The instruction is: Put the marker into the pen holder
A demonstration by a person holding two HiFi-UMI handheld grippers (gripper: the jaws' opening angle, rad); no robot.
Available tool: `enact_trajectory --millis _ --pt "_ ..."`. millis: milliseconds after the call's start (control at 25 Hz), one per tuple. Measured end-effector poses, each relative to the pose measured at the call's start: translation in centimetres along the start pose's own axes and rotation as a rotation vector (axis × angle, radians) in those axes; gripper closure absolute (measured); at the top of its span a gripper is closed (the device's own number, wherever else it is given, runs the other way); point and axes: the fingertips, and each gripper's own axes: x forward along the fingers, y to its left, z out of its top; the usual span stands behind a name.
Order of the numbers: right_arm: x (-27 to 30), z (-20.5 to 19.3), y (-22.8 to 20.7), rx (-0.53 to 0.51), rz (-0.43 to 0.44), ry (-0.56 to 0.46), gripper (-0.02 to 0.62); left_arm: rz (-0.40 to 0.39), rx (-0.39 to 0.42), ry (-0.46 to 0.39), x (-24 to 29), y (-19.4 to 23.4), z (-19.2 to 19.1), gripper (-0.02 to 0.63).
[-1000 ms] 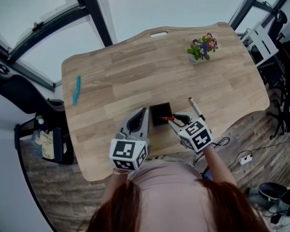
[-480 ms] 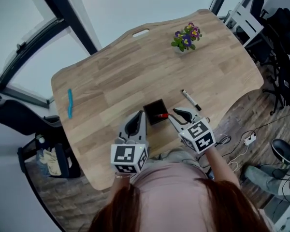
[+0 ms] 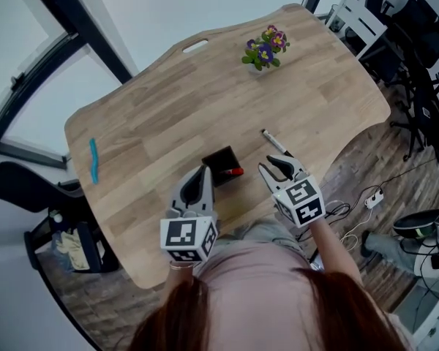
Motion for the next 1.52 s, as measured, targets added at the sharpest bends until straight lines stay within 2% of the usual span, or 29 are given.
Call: enact_trajectory --millis 200,520,800,1160,1520 --pt "-0.6 -1.3 -2.5 0.0 -0.031 -0.001 0.505 0.045 -0.023 -0.013 0.6 -0.7 0.1 0.606" --pt "-1.0 -3.3 -5.6 -0.002 -0.01 0.02 0.503 0.118 -0.038 -0.036 1.4 -1.9 0.4 0.606" --pt "-0.7 -5.6 -7.4 -0.029 0.007 0.064 0.503 0.153 -0.029 -0.05 2.0 -3.3 1.0 0.606" --pt "0.4 -8.7 -9.6 -0.009 0.046 0.128 0.503 0.181 -0.038 -0.037 2.5 -5.2 0.0 0.604" --pt "1.6 -11.0 -11.0 -0.045 0.07 0.174 0.482 0.221 -0.057 -0.037 2.1 -6.9 -1.0 0.604"
